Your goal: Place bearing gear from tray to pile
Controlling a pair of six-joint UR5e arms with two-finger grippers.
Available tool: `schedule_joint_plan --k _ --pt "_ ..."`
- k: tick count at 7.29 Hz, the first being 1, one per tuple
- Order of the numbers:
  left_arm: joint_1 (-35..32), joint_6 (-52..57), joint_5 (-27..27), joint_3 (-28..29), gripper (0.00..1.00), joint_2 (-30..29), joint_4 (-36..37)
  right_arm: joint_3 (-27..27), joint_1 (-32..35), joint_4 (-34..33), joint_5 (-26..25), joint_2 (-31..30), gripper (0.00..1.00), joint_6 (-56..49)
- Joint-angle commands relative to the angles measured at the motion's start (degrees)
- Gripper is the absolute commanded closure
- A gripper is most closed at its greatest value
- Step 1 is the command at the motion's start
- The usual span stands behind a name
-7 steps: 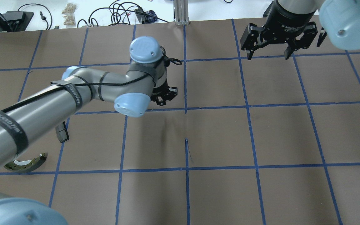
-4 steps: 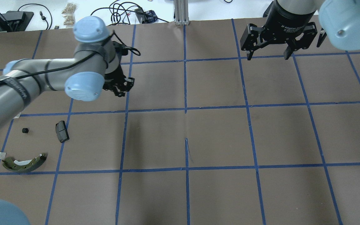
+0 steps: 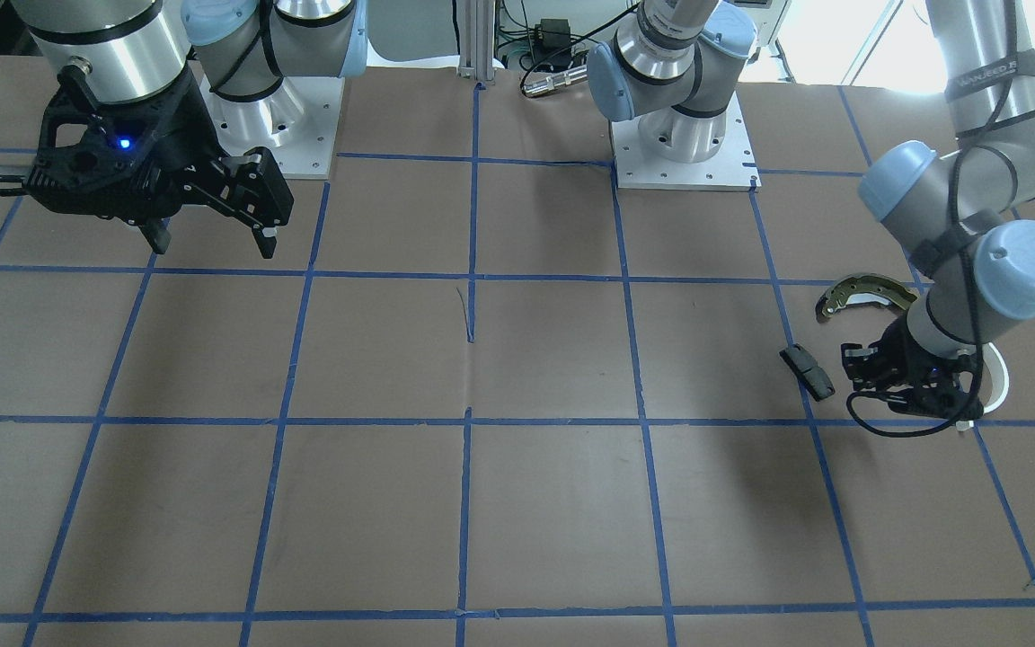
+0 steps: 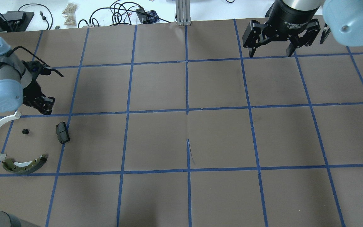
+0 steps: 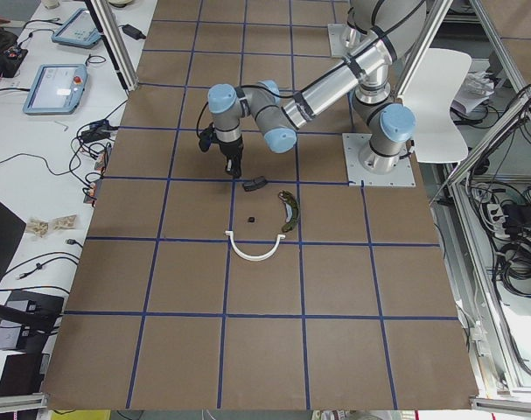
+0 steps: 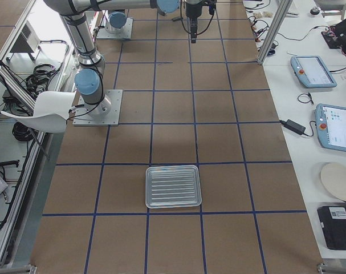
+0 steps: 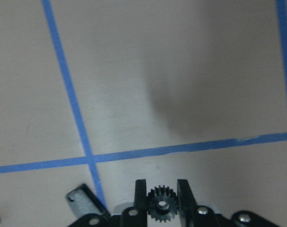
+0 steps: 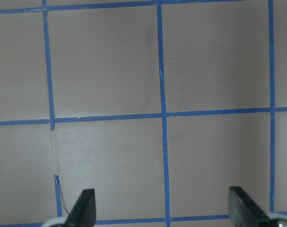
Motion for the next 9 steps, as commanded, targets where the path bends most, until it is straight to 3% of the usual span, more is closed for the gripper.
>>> schedule_joint_plan --k 1,3,4,5,6,8,9 --pt "6.4 7.4 0.0 -1.8 0.88 -2.0 4.7 -2.4 0.0 1.8 -0.1 1.7 0.00 -0.3" --pt "6.9 7.3 0.0 -2.7 0.88 -3.2 6.1 -2.2 -0.3 2.8 -0.5 1.9 0.00 -1.5" --pt "6.9 7.2 -0.2 -3.1 0.88 -3.7 7.1 -1.6 -0.5 2.7 -0.7 1.4 0.00 -9.3" --pt "6.9 7.2 -0.2 -3.2 0.88 -4.2 7.4 -1.5 -0.3 2.7 -0.7 1.2 0.00 -10.7" --pt "6.9 7.1 -0.1 -3.2 0.82 -4.3 7.2 -1.5 -0.4 2.8 -0.4 1.2 0.00 -10.7" --pt "6.9 6.8 0.2 -3.7 0.27 -4.9 8.1 -1.0 -0.5 2.8 -0.4 1.2 0.00 -10.7" --pt "6.9 5.9 0.0 -3.1 0.16 -4.3 7.7 -1.0 -0.4 2.6 -0.3 1.2 0.00 -10.7"
